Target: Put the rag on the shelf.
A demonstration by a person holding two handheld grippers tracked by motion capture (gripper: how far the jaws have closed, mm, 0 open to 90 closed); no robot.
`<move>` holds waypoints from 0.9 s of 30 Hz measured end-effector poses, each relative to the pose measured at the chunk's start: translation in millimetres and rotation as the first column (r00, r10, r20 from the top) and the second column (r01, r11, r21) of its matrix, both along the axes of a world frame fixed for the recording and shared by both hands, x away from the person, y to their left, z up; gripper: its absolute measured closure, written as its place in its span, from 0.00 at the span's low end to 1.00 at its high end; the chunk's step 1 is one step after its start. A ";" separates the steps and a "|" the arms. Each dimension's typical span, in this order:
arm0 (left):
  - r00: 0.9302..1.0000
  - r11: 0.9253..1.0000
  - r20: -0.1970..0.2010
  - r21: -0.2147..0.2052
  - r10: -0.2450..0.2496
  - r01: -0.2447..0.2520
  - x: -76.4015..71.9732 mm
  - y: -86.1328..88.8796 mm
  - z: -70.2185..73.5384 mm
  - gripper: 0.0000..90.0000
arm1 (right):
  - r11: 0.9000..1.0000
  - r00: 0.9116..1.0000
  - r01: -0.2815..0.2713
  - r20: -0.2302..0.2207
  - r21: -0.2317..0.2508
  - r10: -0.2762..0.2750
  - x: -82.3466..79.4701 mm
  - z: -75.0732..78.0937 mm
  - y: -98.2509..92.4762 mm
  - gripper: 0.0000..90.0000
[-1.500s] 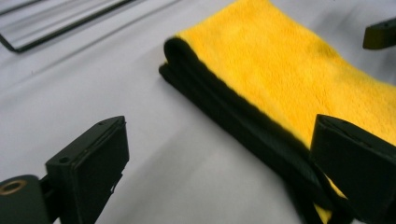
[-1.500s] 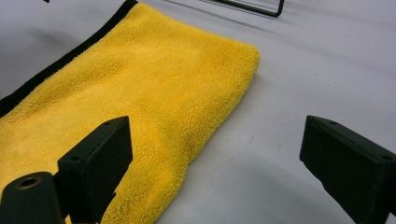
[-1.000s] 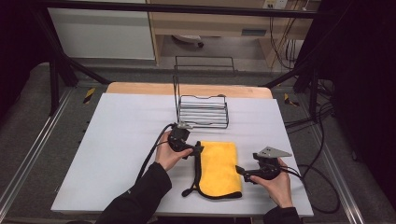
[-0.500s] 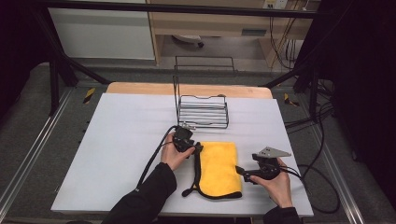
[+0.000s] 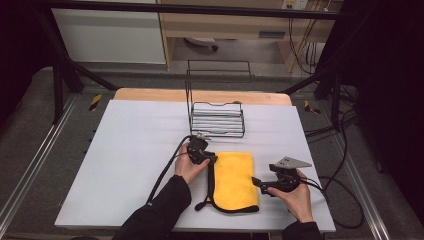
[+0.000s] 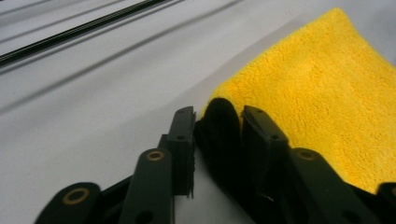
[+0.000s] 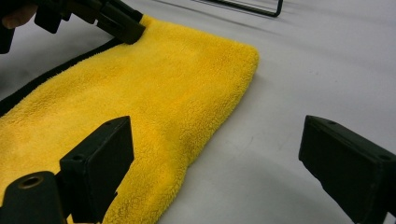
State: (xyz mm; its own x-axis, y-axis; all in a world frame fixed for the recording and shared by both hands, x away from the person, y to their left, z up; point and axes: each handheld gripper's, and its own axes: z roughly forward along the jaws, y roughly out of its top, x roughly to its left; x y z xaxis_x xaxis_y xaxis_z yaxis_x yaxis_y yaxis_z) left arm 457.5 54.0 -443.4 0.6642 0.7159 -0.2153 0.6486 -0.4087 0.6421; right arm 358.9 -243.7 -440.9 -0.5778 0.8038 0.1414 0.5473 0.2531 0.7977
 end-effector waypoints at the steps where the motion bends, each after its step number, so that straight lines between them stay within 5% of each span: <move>1: 1.000 1.000 -0.003 -0.002 0.000 0.000 -0.1 -0.2 -0.1 0.75 | 1.000 1.000 0.000 0.000 0.000 0.000 0.0 0.0 0.0 0.12; 18: 0.999 0.999 0.035 0.029 -0.025 0.024 -3.4 -4.3 -1.0 0.82 | 1.000 0.999 0.013 0.033 0.008 -0.013 8.2 4.4 4.3 0.04; 27: 0.999 0.999 0.041 0.031 -0.035 0.033 -3.2 -3.8 -1.5 0.82 | 1.000 0.999 0.026 0.035 0.005 -0.026 31.7 9.9 15.8 0.11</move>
